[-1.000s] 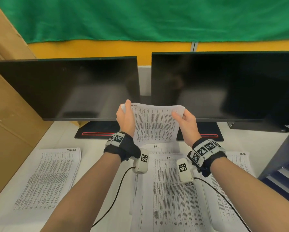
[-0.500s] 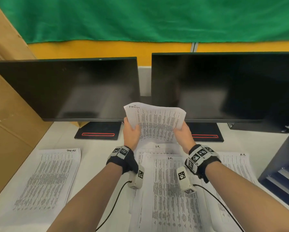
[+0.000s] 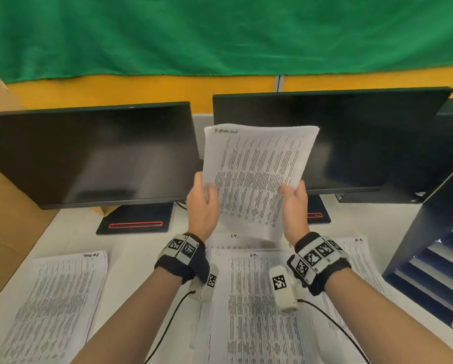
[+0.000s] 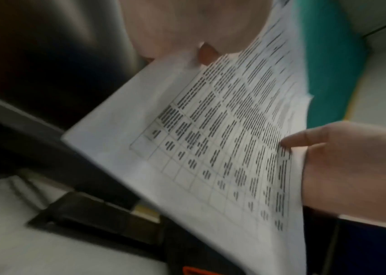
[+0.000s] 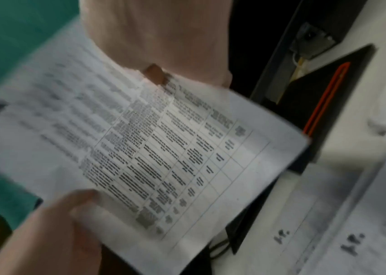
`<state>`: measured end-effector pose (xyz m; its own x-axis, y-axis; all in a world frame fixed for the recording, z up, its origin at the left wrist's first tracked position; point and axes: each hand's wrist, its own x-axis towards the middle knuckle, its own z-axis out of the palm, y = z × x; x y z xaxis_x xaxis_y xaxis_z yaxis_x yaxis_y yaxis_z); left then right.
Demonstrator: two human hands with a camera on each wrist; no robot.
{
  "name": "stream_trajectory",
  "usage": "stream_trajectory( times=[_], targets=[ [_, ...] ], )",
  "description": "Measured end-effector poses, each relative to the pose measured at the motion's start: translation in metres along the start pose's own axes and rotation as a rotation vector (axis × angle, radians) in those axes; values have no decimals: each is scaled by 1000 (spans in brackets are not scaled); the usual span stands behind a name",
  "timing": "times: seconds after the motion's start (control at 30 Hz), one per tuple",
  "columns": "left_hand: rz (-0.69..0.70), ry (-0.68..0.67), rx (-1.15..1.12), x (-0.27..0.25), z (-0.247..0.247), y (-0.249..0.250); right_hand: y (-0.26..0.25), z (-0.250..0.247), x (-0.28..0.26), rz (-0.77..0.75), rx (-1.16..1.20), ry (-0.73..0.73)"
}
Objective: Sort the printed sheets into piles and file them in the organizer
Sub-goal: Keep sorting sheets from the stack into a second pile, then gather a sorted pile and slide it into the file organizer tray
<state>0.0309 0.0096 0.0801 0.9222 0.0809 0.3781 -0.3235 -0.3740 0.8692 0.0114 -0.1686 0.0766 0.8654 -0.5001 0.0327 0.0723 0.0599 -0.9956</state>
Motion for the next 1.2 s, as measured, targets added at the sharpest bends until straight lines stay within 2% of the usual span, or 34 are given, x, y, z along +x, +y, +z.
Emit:
stream_trajectory(
  times=[0.1,0.23,0.4,0.57,0.7,0.8,0.87,1.03,1.13,1.2],
  targets=[
    [52,-129,-42,-15,14,28,-4,-36,-12,15,-20,139],
    [79,-388,9,-56,58,25,18,-104,-44,76,-101,250],
    [-48,-686,29,-126,135,28,57,-207,-90,240,-199,419],
    [-320,-984,-60,-186,190,40,78,-294,-144,397,-356,482],
    [-344,-1206,-9,-218,212,55,103,-347,-174,606,-389,541],
    [-325,-1293,5,-230,221,70,125,-377,-188,684,-371,554],
    [-345,-1331,34,-236,226,74,119,-379,-194,719,-367,546],
    [-418,-1339,118,-245,234,57,116,-378,-195,772,-327,475],
    [-466,-1351,77,-241,240,55,118,-387,-187,856,-233,495],
    [-551,-1369,14,-237,245,60,118,-398,-178,907,-175,514]
  ],
)
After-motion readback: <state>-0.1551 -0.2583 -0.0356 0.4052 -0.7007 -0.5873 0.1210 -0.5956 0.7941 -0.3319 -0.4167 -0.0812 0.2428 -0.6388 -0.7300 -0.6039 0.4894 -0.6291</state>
